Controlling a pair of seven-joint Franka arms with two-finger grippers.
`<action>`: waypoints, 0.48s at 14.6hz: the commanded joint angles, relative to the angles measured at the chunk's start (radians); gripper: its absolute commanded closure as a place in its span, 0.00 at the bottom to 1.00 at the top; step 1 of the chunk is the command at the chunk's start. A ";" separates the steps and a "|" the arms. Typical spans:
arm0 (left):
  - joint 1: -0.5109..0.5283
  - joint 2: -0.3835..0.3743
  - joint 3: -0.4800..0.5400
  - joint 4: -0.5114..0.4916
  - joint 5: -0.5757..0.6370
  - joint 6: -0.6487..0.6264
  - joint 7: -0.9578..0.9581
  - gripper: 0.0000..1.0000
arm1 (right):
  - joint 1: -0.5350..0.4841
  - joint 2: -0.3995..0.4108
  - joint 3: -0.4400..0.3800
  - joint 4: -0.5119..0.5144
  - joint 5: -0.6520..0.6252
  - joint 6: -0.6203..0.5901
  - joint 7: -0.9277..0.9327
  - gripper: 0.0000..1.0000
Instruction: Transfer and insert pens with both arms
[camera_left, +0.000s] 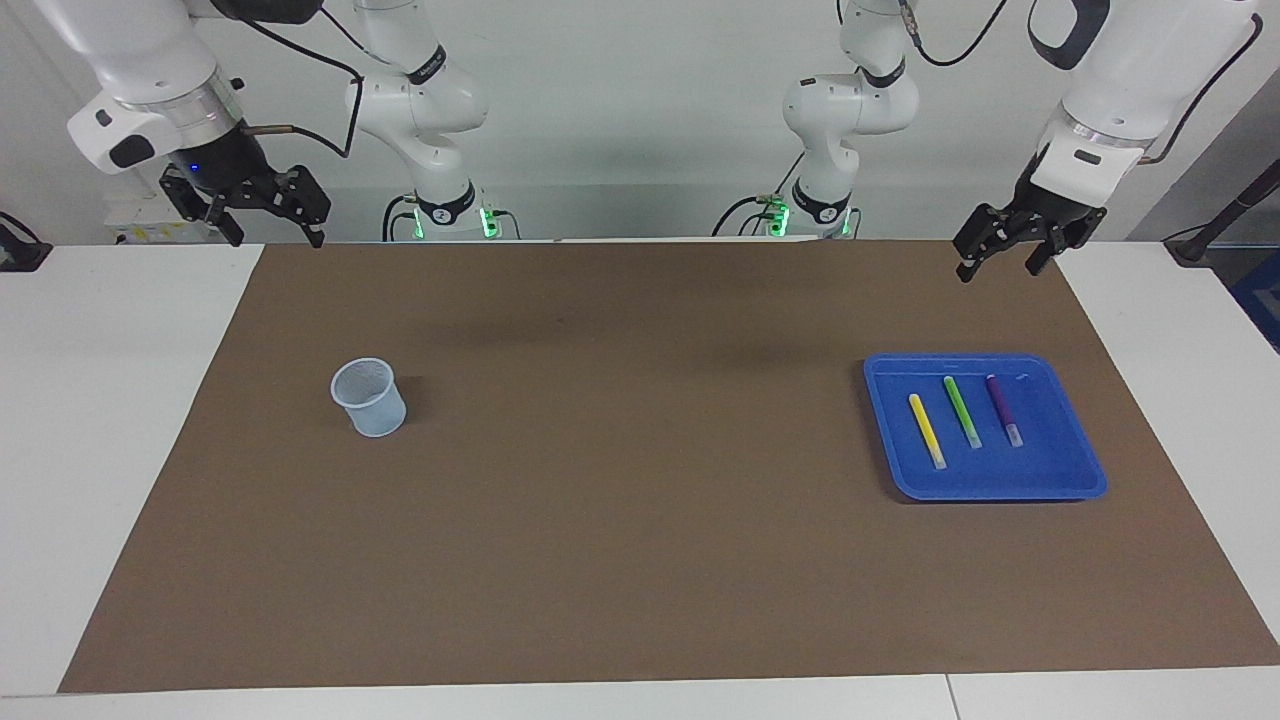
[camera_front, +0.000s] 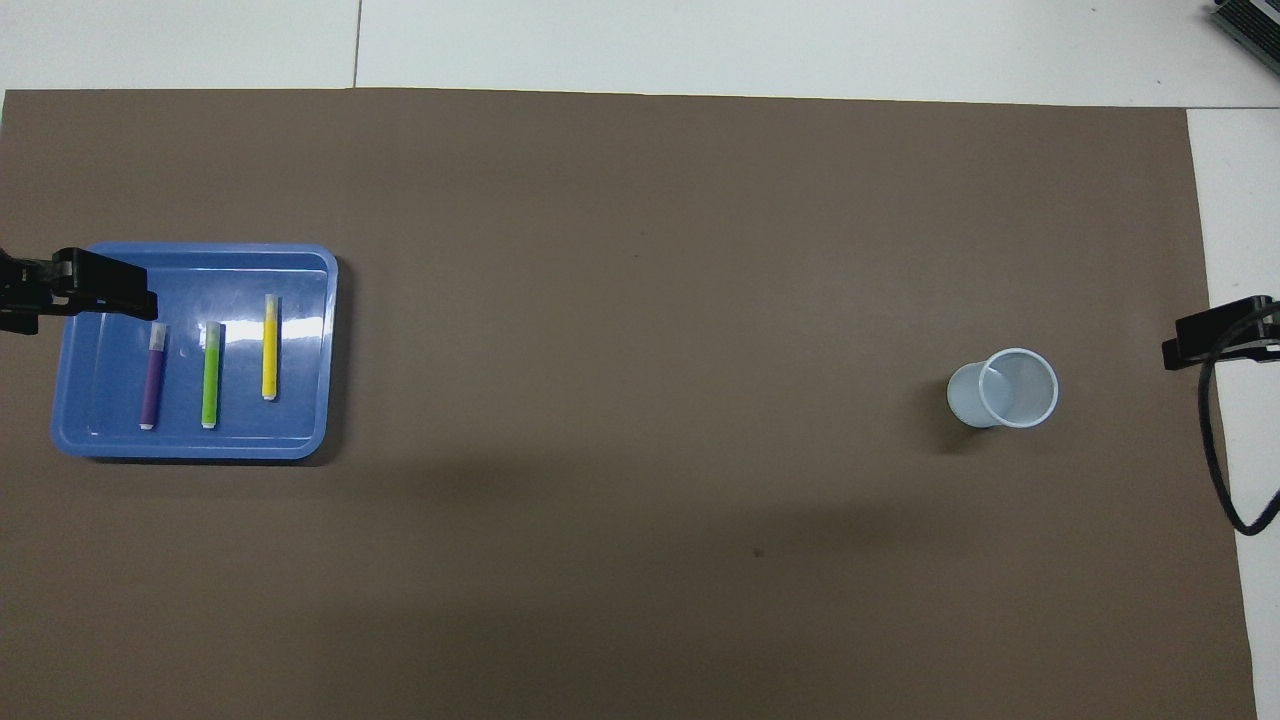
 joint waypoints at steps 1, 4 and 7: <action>0.003 0.007 -0.002 0.020 -0.002 -0.018 0.008 0.00 | -0.014 0.003 0.003 0.005 0.019 -0.006 -0.021 0.00; 0.002 0.007 -0.002 0.021 -0.003 -0.020 0.008 0.00 | -0.011 0.001 0.003 0.002 0.019 -0.007 -0.020 0.00; 0.002 0.007 -0.002 0.021 -0.003 -0.020 0.008 0.00 | -0.011 -0.001 0.004 0.002 0.019 -0.009 -0.021 0.00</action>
